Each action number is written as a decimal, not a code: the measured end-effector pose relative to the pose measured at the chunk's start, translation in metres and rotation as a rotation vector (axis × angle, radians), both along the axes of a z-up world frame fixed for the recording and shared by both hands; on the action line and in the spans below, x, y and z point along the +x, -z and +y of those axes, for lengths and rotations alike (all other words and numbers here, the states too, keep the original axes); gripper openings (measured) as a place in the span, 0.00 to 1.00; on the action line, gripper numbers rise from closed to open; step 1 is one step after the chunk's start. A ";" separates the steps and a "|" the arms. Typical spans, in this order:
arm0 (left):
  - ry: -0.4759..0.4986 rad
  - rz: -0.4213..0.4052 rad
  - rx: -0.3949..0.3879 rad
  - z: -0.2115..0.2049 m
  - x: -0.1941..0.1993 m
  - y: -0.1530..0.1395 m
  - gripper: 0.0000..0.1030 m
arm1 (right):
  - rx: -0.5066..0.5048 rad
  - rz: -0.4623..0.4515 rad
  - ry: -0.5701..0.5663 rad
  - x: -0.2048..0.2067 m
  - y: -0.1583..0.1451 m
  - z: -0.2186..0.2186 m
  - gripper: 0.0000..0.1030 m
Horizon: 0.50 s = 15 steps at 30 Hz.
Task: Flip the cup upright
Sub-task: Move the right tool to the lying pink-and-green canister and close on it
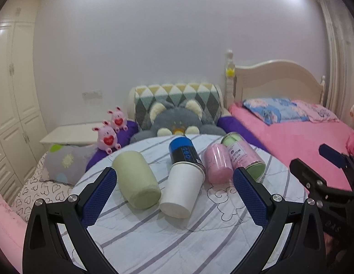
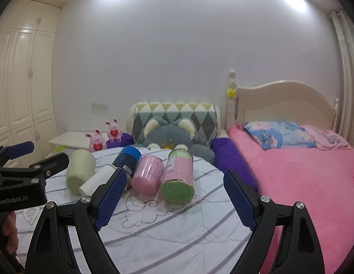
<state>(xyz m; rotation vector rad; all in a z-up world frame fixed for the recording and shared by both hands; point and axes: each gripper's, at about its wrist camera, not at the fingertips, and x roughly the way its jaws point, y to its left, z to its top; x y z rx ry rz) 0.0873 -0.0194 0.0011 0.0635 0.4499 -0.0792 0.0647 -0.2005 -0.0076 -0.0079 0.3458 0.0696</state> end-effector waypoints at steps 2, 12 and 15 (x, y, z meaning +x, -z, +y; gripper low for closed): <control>0.017 0.033 0.001 -0.003 0.015 0.000 1.00 | 0.002 0.045 -0.012 0.020 -0.001 -0.005 0.86; 0.033 0.214 -0.008 -0.015 0.089 0.010 1.00 | 0.020 0.265 -0.017 0.116 0.010 -0.016 0.86; 0.019 0.266 -0.007 -0.013 0.108 0.016 1.00 | -0.010 0.344 -0.026 0.145 0.017 -0.013 0.86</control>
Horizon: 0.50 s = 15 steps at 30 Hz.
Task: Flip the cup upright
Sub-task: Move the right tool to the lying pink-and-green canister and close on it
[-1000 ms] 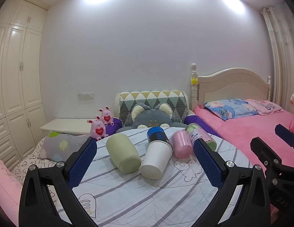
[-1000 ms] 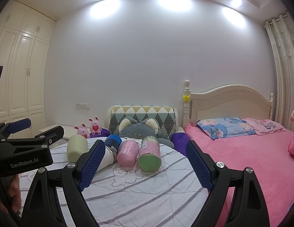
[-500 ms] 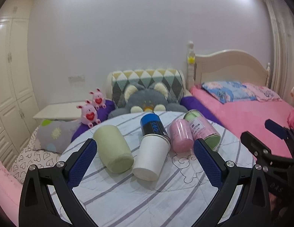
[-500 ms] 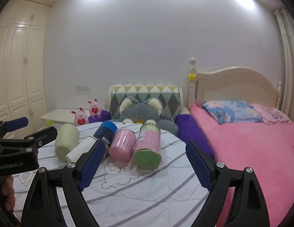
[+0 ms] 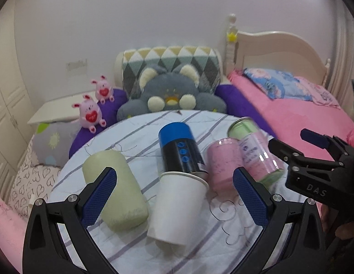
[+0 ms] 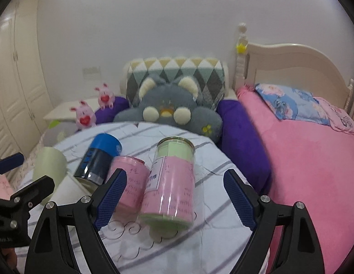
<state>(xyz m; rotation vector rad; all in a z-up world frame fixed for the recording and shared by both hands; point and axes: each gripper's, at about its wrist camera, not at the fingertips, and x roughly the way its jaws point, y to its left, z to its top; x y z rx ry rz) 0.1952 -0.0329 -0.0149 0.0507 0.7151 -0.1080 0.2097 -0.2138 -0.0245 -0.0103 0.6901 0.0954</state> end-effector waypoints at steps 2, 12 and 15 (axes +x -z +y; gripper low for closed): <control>0.004 0.031 -0.016 0.000 0.012 0.003 1.00 | -0.023 0.038 -0.006 0.013 0.006 0.004 0.86; -0.013 0.124 0.004 0.003 0.060 0.018 1.00 | -0.009 0.236 0.030 0.059 0.034 -0.005 0.85; -0.017 0.149 0.021 0.002 0.068 0.027 1.00 | 0.054 0.282 0.007 0.067 0.040 -0.006 0.86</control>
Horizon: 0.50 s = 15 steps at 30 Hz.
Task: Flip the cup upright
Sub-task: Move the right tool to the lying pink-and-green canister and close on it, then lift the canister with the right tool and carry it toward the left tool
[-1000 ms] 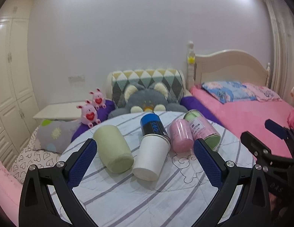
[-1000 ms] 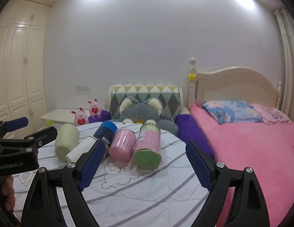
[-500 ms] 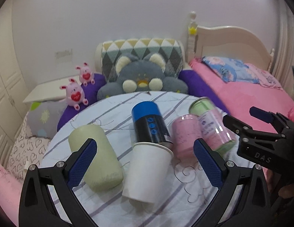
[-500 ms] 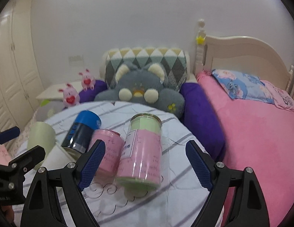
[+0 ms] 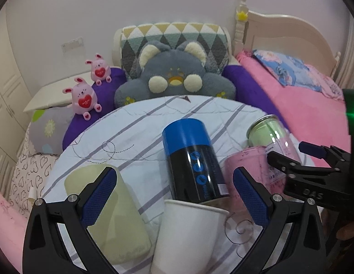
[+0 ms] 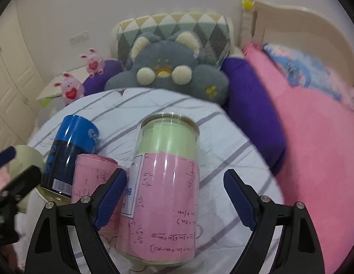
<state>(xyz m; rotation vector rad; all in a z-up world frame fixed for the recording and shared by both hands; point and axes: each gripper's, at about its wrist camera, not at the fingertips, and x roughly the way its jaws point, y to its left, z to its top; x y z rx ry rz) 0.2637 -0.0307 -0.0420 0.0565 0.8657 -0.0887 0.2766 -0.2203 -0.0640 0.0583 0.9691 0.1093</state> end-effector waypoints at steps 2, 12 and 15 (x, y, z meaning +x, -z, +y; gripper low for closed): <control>-0.004 0.022 -0.015 0.002 0.005 0.006 1.00 | 0.004 0.029 -0.008 0.004 0.003 0.003 0.86; -0.012 0.049 -0.012 0.003 0.011 0.011 1.00 | -0.004 0.068 -0.021 0.007 0.015 0.010 0.70; -0.010 0.045 -0.013 0.003 0.011 0.010 1.00 | 0.016 0.055 -0.020 0.005 0.010 0.010 0.70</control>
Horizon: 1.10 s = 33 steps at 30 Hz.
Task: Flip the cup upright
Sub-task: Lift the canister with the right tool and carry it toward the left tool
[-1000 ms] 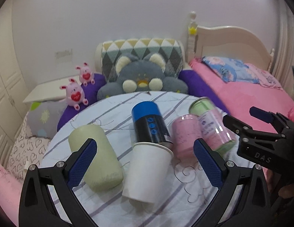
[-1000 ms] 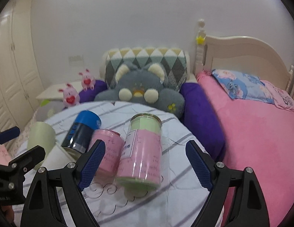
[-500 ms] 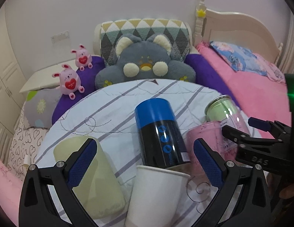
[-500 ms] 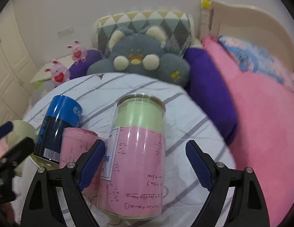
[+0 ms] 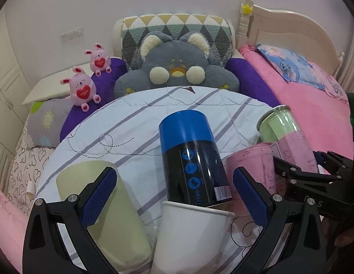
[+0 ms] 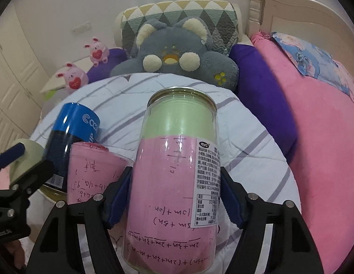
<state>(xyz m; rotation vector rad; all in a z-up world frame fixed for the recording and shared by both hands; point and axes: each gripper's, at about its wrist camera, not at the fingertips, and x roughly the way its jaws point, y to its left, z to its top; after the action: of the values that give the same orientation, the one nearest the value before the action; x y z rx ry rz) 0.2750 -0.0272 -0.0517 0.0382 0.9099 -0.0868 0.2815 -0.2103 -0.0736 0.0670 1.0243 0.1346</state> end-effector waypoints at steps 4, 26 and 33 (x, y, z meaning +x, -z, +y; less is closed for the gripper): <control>0.002 -0.007 -0.001 0.001 -0.002 -0.003 1.00 | -0.016 -0.012 0.012 -0.004 -0.006 -0.002 0.70; -0.019 -0.126 0.027 0.033 -0.129 -0.060 1.00 | 0.001 -0.125 -0.019 -0.139 -0.068 0.032 0.71; -0.025 -0.107 0.035 0.053 -0.183 -0.045 1.00 | 0.019 -0.103 -0.051 -0.195 -0.055 0.055 0.71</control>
<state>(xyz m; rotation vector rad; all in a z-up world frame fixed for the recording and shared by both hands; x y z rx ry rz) 0.0919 0.0256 -0.0071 0.0634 0.8047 -0.0450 0.0870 -0.1554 -0.0181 0.0503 0.9222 0.1925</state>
